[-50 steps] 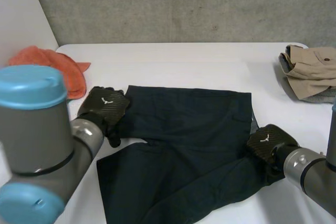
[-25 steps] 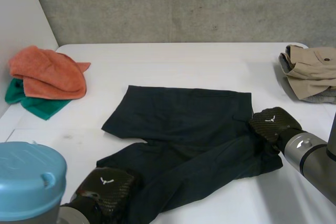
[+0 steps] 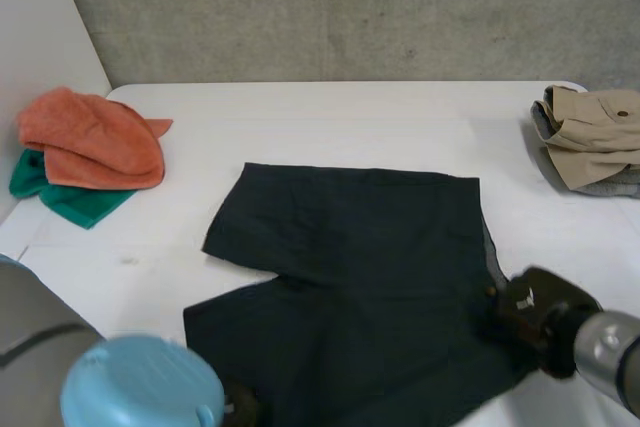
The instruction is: Fold the laundry.
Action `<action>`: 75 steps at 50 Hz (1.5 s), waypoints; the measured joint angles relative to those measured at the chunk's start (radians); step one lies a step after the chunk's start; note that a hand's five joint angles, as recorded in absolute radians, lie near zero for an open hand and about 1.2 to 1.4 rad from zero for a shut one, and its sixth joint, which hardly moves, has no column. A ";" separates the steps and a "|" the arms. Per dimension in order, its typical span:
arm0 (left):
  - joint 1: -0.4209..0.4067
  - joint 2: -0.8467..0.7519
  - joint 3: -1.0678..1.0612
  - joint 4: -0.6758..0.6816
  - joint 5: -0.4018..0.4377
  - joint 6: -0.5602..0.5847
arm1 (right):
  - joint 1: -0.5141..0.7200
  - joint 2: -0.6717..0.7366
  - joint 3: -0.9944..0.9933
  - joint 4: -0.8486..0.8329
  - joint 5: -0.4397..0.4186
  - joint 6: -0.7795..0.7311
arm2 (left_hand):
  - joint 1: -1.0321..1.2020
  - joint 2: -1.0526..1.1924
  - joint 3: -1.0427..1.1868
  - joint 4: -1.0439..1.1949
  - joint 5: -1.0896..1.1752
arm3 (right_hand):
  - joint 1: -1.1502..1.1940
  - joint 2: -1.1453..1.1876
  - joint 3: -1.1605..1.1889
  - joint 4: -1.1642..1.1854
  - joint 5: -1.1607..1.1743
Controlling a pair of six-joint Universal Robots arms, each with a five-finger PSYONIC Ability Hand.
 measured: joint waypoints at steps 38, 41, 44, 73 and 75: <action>0.333 -0.680 0.852 0.808 -0.012 0.664 | 0.156 0.710 -0.671 -0.862 0.170 0.207 | -0.014 -0.015 -0.014 -0.005 0.005 | -0.021 -0.060 -0.053 -0.053 -0.052; 0.340 -0.732 0.905 0.858 -0.009 0.688 | 0.159 0.771 -0.739 -0.891 0.214 0.197 | -0.424 -0.412 -0.403 -0.398 -0.365 | -0.470 -0.532 -0.504 -0.502 -0.511; 0.341 -0.750 0.924 0.899 -0.004 0.697 | 0.163 0.791 -0.771 -0.899 0.249 0.198 | -0.629 -0.638 -0.611 -0.623 -0.588 | -0.822 -0.903 -0.900 -0.891 -0.905; 0.289 -0.204 0.295 0.922 -0.002 0.437 | -0.029 0.350 -0.400 -0.274 -0.049 0.530 | -0.960 -0.990 -0.978 -0.991 -0.935 | -0.858 -0.944 -0.948 -0.954 -0.939; 0.282 -0.188 0.265 0.913 -0.001 0.399 | -0.039 0.366 -0.385 -0.291 -0.071 0.535 | -0.960 -0.990 -0.978 -0.991 -0.935 | -0.855 -0.920 -0.933 -0.938 -0.923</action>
